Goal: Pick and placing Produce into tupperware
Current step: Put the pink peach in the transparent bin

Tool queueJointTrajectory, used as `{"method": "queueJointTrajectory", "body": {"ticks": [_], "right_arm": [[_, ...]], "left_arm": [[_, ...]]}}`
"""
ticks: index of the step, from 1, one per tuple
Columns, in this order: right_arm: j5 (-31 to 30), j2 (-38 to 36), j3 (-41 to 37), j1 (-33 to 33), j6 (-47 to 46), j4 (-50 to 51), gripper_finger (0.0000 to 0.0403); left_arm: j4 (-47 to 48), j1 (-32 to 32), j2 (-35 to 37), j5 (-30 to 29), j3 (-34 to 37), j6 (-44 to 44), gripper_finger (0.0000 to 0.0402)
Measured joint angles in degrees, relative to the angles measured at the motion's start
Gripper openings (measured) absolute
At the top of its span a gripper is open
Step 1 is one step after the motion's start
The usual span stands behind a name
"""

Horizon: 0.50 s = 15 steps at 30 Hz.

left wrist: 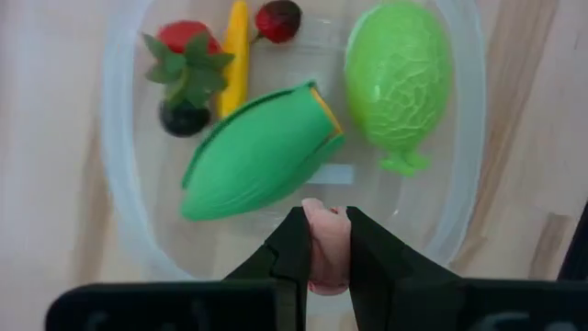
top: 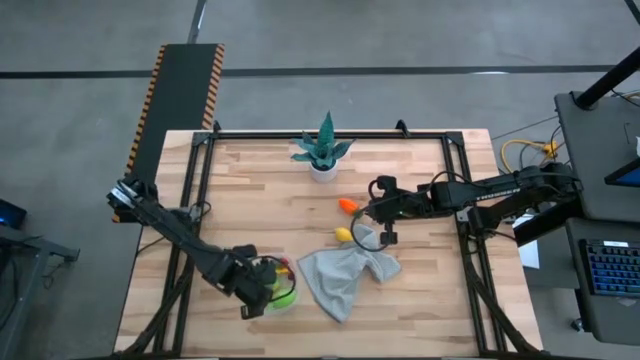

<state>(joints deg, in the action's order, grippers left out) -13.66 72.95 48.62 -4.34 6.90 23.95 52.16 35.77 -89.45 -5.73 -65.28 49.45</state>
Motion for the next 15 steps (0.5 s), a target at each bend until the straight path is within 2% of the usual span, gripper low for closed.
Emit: {"method": "queueJointTrajectory", "body": {"ticks": [10, 15], "right_arm": [[0.0, 0.0, 0.0, 0.0, 0.9, -1.7, 0.0013], [0.0, 0.0, 0.0, 0.0, 0.9, -1.9, 0.0013]], "left_arm": [[-2.2, 0.6, -4.5, 4.6, 4.3, 2.0, 0.0032], [-2.2, 0.4, -4.7, 4.5, 4.7, 4.2, 0.0097]]}}
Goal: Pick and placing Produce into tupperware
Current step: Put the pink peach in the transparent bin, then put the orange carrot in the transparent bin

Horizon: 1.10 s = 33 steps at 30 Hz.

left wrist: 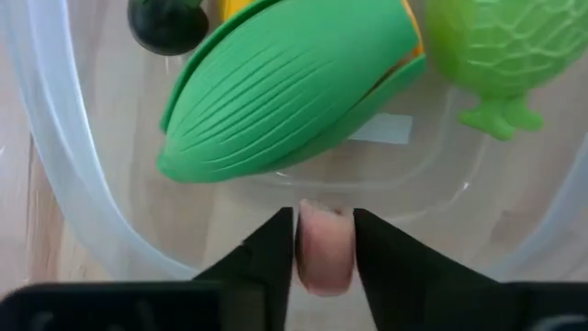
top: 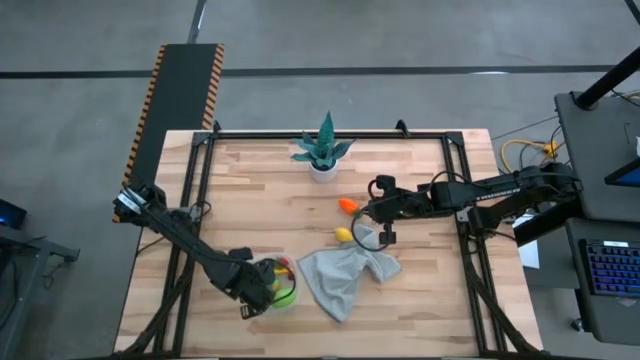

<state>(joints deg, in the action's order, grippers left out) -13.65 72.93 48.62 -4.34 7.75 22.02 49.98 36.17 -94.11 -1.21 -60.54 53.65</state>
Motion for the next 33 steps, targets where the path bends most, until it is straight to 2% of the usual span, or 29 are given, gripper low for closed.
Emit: {"method": "queueJointTrajectory", "body": {"ticks": [6, 10, 13, 17, 24, 30, 33], "right_arm": [[0.0, 0.0, 0.0, 0.0, 0.0, 0.0, 0.0013], [0.0, 0.0, 0.0, 0.0, 0.0, 0.0, 0.0013], [0.0, 0.0, 0.0, 0.0, -0.1, -0.1, 0.0013], [0.0, 0.0, 0.0, 0.0, -0.1, -0.2, 0.0013], [0.1, 0.0, 0.0, 0.0, -0.2, -0.5, 0.0013], [0.1, 0.0, 0.0, 0.0, -2.5, -1.0, 0.0013], [0.1, 0.0, 0.0, 0.0, -2.9, -1.5, 0.0013]], "left_arm": [[0.0, -0.2, 0.1, -1.2, 0.1, 0.1, 0.0167], [0.0, -0.5, 0.5, -1.3, 0.1, -1.5, 0.0195], [0.7, -1.5, 1.4, -3.2, -0.2, -3.0, 0.0199], [0.6, -3.6, 4.4, -7.2, -0.6, -9.3, 0.02], [0.3, -8.1, 14.5, -21.1, -0.6, -22.0, 0.02], [-0.2, -11.2, 24.1, -23.0, -0.4, -26.0, 0.0201], [-0.1, -12.0, 27.8, -26.1, 0.1, -29.4, 0.0201]]}}
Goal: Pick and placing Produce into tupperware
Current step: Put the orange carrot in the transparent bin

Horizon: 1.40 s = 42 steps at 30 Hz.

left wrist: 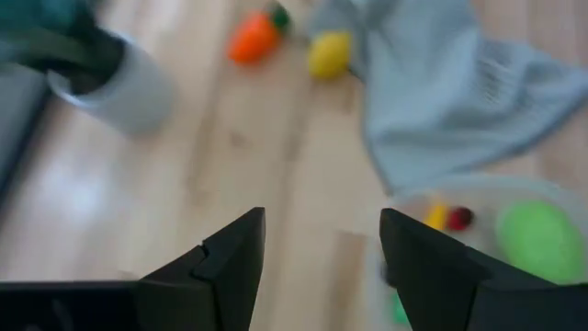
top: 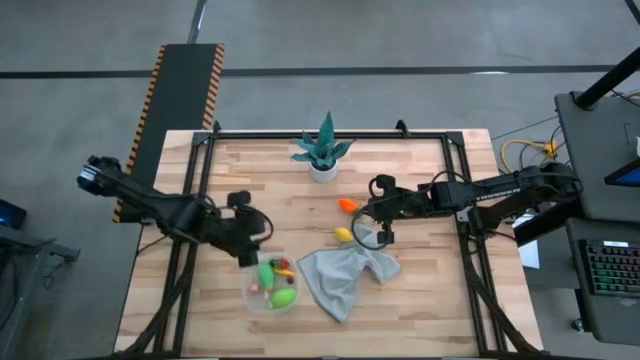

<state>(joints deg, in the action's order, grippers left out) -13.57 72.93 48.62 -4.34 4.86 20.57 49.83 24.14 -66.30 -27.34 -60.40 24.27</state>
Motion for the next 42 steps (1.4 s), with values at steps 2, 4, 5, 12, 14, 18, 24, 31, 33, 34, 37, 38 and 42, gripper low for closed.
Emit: {"method": "queueJointTrajectory", "body": {"ticks": [2, 4, 5, 12, 14, 18, 24, 31, 33, 34, 37, 38, 42], "right_arm": [[0.0, 0.0, 0.0, 0.2, -0.6, 0.0, 0.0017], [0.2, 0.0, 0.0, 0.7, -2.4, 0.1, 0.003], [0.5, 0.0, 0.0, 1.0, -3.3, 0.3, 0.0041], [0.5, 4.2, 0.0, 3.7, -5.9, 0.2, 0.0164], [0.2, 7.2, 0.0, 4.3, -7.2, -2.5, 0.0202], [-0.5, 13.5, 1.4, 5.5, -9.3, -4.4, 0.0264], [-1.0, 18.9, 3.8, 7.0, -12.4, -4.5, 0.0306], [-1.0, 24.0, 4.6, 9.5, -13.5, -6.0, 0.0305], [-1.0, 25.4, 4.6, 10.1, -13.7, -6.0, 0.0302], [-1.0, 25.9, 4.6, 10.5, -13.9, -6.0, 0.03], [-0.9, 26.9, 4.6, 11.5, -14.5, -6.2, 0.0297], [-0.8, 27.2, 4.6, 11.8, -14.8, -6.3, 0.0297], [1.0, 27.5, 4.5, 12.6, -15.0, -6.4, 0.0296]], "left_arm": [[-0.1, -0.3, 2.3, -4.4, 0.6, -3.4, 0.0201], [-0.3, -0.5, 4.1, -10.5, 1.3, -6.3, 0.0201], [-0.5, -0.6, 4.9, -14.2, 1.7, -7.3, 0.0201], [-5.2, -0.6, 8.0, -29.8, 3.3, -14.3, 0.0201], [-6.1, -0.6, 8.4, -30.3, 3.6, -16.3, 0.0201], [-6.3, -0.6, 8.6, -30.4, 4.2, -17.7, 0.0201], [-6.0, -0.6, 10.0, -30.4, 6.3, -17.6, 0.0201], [-6.3, -0.6, 10.3, -30.7, 7.4, -17.2, 0.0201], [-6.3, -0.6, 10.2, -31.3, 7.4, -17.4, 0.0201], [-6.3, -0.6, 10.2, -31.6, 7.4, -17.4, 0.0201], [-6.3, -0.6, 10.3, -31.7, 7.4, -17.6, 0.0201], [-6.3, -0.6, 10.3, -31.7, 7.4, -17.6, 0.0201], [-6.3, -0.6, 10.4, -31.7, 7.4, -17.7, 0.0201]]}}
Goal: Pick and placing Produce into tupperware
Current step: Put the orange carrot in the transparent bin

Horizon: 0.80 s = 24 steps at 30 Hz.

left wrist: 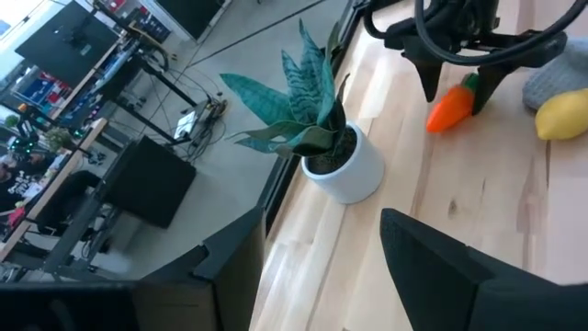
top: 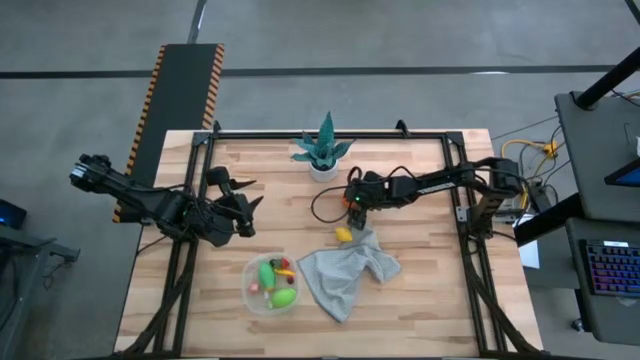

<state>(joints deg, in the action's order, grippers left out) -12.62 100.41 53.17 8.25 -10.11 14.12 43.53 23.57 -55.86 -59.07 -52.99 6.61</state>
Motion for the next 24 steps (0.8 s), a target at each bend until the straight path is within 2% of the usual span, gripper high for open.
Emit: {"method": "queueJointTrajectory", "body": {"ticks": [8, 13, 18, 24], "right_arm": [[1.2, 2.6, 0.1, 0.5, 0.9, -0.3, 0.0278], [1.4, 3.1, 0.2, 0.7, 0.9, -0.6, 0.0254], [1.5, 3.0, 0.1, 0.6, 1.3, -1.0, 0.0215], [0.5, 3.0, 0.1, 0.6, 2.7, -1.6, 0.0149]], "left_arm": [[0.5, 0.0, 0.1, -4.2, 0.0, -0.1, 0.0201], [0.5, 0.0, 0.1, -4.5, 0.0, -0.1, 0.0201], [0.5, 0.0, 0.2, -4.5, 0.0, -0.1, 0.0201], [0.7, 0.0, 0.6, -7.1, 0.0, -0.1, 0.0201]]}}
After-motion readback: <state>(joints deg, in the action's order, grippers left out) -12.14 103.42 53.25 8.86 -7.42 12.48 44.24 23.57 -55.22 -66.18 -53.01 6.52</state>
